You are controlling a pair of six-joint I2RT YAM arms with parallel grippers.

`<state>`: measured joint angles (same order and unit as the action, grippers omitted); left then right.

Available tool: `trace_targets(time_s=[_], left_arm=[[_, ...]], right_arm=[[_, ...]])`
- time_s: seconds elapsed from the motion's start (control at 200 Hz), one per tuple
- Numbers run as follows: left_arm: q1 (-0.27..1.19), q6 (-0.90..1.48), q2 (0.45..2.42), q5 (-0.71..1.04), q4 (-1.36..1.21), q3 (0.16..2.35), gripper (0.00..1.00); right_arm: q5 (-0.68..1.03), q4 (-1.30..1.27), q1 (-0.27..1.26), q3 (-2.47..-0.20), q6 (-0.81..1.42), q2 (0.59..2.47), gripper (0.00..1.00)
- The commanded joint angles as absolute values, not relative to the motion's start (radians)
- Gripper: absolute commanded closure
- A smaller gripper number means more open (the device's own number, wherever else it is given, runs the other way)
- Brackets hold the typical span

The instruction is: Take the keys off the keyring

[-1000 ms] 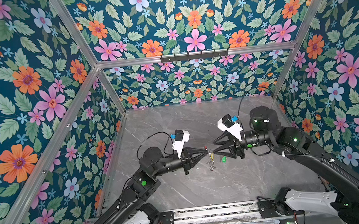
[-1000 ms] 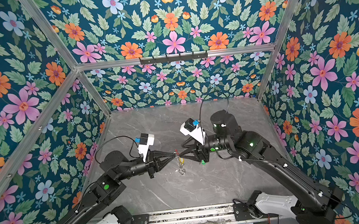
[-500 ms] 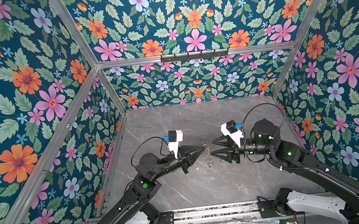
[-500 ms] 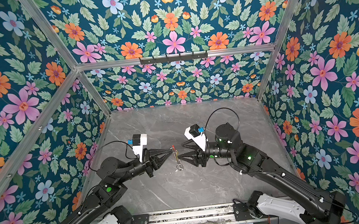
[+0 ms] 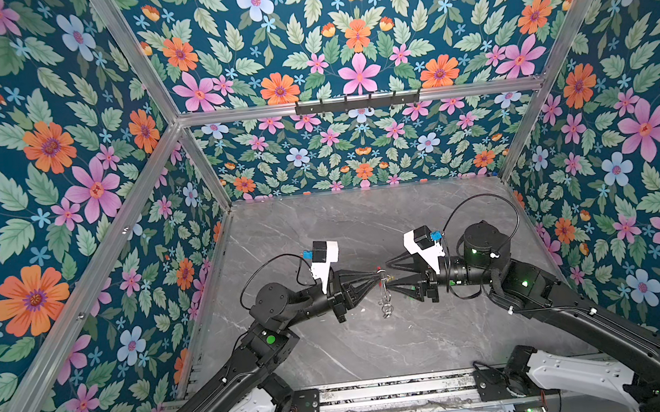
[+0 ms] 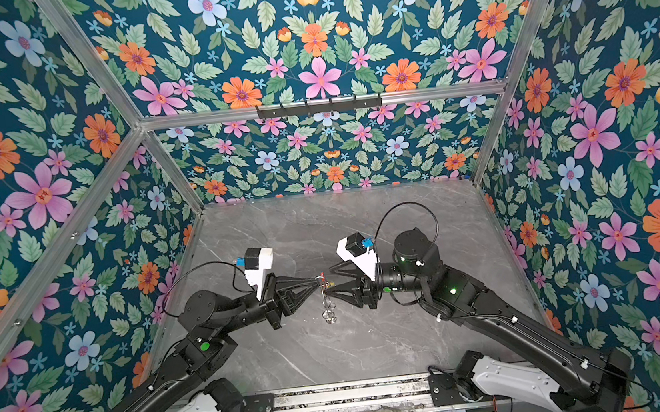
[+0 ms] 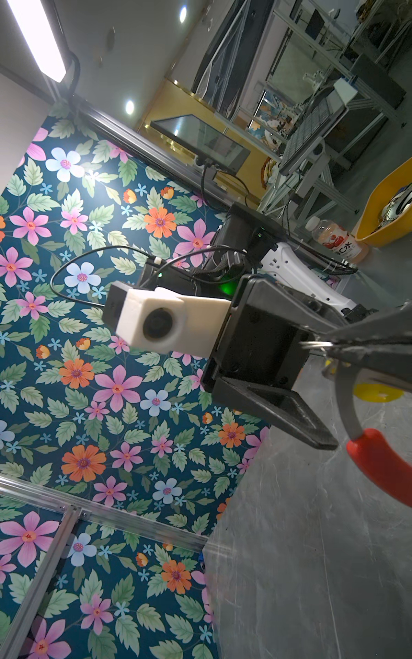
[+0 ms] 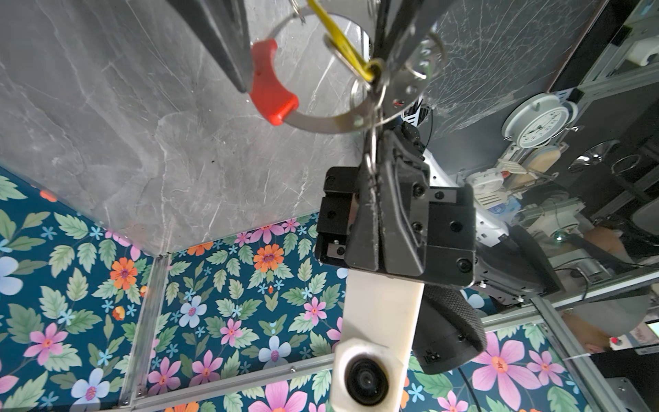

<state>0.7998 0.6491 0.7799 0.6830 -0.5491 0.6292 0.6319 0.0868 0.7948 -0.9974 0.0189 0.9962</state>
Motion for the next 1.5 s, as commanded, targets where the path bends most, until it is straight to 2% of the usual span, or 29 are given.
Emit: trace_targets(time_s=[0.0, 0.39, 0.545, 0.845, 0.93, 1.195, 1.285, 1.495], left_arm=[[0.799, 0.655, 0.776, 0.692, -0.606, 0.628, 1.0], [0.8, 0.652, 0.765, 0.652, -0.608, 0.622, 1.0], [0.799, 0.652, 0.765, 0.65, -0.609, 0.622, 1.0], [0.799, 0.657, 0.767, 0.66, -0.629, 0.613, 1.0], [0.8, 0.657, 0.769, 0.658, -0.628, 0.613, 1.0], [0.799, 0.661, 0.772, 0.668, -0.637, 0.616, 1.0], [0.799, 0.663, 0.772, 0.666, -0.637, 0.617, 1.0], [0.799, 0.663, 0.772, 0.65, -0.635, 0.61, 1.0]], right_arm=[[0.701, 0.081, 0.796, -1.011, 0.015, 1.004, 0.55], [0.71, 0.086, 0.796, -1.008, 0.017, 0.993, 0.92], [0.721, 0.086, 0.796, -1.01, 0.018, 0.999, 1.0], [0.744, 0.091, 0.796, -1.023, 0.021, 1.009, 1.0], [0.743, 0.087, 0.796, -1.023, 0.026, 1.01, 0.87], [0.736, 0.091, 0.795, -1.025, 0.032, 1.02, 0.69], [0.741, 0.09, 0.796, -1.03, 0.033, 1.022, 0.69], [0.772, 0.083, 0.796, -1.043, 0.044, 1.032, 0.92]])
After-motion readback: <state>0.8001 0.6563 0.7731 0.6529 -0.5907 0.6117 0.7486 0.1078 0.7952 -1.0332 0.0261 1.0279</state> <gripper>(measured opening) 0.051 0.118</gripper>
